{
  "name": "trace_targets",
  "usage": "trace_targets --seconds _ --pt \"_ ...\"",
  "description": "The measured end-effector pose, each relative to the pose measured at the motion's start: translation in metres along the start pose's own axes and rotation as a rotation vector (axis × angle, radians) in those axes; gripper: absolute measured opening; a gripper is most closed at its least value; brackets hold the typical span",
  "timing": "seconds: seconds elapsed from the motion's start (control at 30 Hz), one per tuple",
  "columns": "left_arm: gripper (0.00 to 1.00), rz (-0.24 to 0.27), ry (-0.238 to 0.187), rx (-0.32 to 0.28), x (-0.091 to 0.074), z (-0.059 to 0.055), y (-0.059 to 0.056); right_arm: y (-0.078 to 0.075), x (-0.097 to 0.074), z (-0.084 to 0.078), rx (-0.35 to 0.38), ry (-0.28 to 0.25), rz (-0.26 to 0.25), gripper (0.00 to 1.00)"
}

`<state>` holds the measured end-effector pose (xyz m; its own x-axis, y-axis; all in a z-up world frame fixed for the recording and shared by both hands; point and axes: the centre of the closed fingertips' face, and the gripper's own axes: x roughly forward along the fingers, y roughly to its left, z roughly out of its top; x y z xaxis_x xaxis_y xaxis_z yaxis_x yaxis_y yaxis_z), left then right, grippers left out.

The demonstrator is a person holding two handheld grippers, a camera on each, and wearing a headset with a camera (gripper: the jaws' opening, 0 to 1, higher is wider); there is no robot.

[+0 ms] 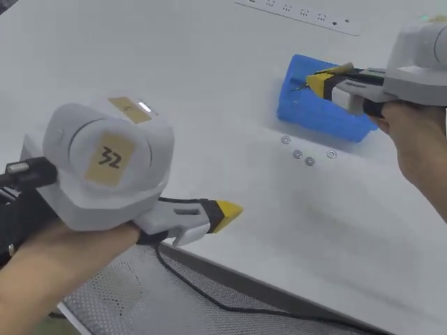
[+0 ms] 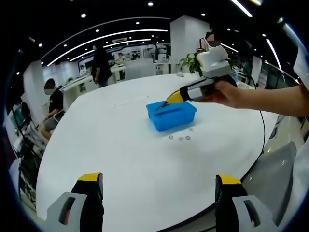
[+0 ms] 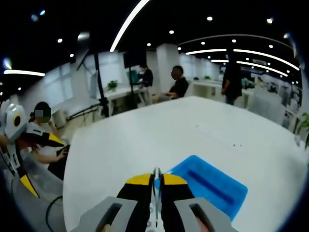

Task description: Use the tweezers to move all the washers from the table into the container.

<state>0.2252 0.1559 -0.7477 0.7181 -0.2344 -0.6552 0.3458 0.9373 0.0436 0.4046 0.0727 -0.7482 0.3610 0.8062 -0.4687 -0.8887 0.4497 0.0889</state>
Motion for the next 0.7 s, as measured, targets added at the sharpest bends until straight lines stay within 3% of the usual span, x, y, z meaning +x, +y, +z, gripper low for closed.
trace_targets --seconds 0.23,0.37,0.53,0.7 --pt "0.99 -0.002 0.003 0.0 0.001 -0.001 0.0 0.015 -0.002 -0.019 0.031 0.036 0.023 0.01" --pt "0.98 -0.014 0.001 0.035 0.005 0.002 0.0 0.03 -0.01 -0.023 0.064 0.046 0.049 0.01" --pt "0.84 -0.061 -0.056 0.086 0.016 0.018 -0.006 0.048 -0.021 -0.022 0.088 0.057 0.104 0.01" --pt "0.71 -0.096 -0.101 0.2 0.033 0.028 -0.016 0.076 -0.037 -0.015 0.096 0.068 0.173 0.01"
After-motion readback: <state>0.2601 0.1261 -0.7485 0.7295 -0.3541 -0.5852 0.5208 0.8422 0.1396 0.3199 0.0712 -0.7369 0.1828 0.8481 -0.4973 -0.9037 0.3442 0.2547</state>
